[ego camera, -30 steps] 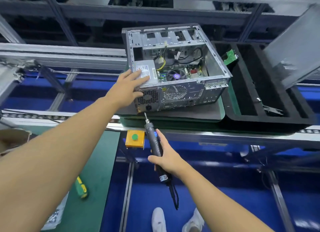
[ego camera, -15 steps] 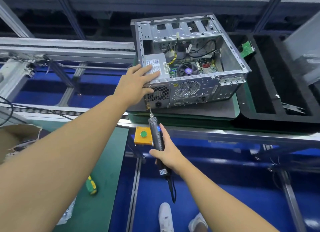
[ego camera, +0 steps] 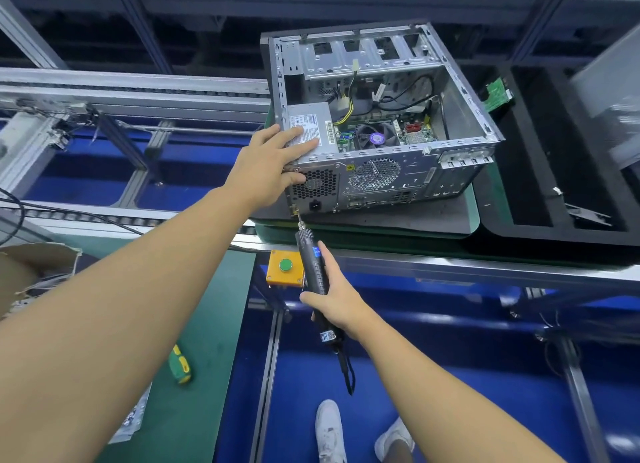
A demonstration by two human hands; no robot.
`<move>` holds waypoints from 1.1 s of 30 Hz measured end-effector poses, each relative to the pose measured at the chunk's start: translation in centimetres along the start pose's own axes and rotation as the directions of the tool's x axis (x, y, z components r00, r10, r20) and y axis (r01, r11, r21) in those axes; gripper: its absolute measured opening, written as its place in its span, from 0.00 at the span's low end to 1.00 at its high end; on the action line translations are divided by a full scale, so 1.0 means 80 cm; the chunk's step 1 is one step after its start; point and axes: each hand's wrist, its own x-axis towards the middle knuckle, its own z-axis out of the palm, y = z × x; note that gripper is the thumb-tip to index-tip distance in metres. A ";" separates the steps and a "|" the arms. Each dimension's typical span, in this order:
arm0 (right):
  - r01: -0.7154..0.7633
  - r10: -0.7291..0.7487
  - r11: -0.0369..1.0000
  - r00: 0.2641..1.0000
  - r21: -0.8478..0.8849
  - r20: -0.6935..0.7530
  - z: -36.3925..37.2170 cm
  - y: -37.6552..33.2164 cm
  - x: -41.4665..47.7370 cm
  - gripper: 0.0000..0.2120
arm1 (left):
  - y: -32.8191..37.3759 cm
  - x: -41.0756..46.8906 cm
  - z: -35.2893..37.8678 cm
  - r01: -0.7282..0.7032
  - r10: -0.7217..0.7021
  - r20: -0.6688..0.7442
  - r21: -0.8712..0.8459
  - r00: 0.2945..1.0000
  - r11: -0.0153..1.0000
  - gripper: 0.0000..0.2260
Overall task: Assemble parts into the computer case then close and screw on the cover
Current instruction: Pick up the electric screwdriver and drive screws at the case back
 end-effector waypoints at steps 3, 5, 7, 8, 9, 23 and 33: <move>-0.013 0.013 1.000 1.000 -0.018 0.003 0.001 -0.004 0.000 0.48 | 0.000 0.001 0.002 0.004 -0.004 0.002 -0.003 1.000 1.000 0.27; -0.019 0.019 1.000 1.000 -0.024 0.000 0.004 -0.007 -0.001 0.48 | 0.000 0.000 0.002 0.003 -0.003 0.001 -0.006 1.000 1.000 0.27; -0.027 0.027 1.000 1.000 -0.016 0.001 0.009 -0.010 -0.001 0.48 | 0.000 0.000 0.002 0.004 -0.004 0.003 -0.002 1.000 1.000 0.27; -0.035 0.035 0.999 0.999 -0.003 0.003 0.011 -0.011 -0.001 0.48 | 0.000 0.000 0.002 0.005 -0.005 0.002 -0.003 1.000 1.000 0.27; -0.044 0.044 0.999 0.999 0.020 0.004 0.012 -0.013 -0.001 0.48 | 0.000 0.000 0.001 0.006 -0.006 0.002 -0.006 1.000 1.000 0.27; -0.074 0.073 0.991 0.997 0.112 0.015 0.012 -0.024 -0.004 0.48 | 0.008 -0.002 -0.003 0.022 -0.022 0.005 -0.024 1.000 0.999 0.27; -0.078 0.075 0.984 0.997 0.162 0.026 0.014 -0.025 -0.003 0.48 | 0.009 -0.002 -0.004 0.034 -0.034 0.008 -0.025 0.999 0.999 0.27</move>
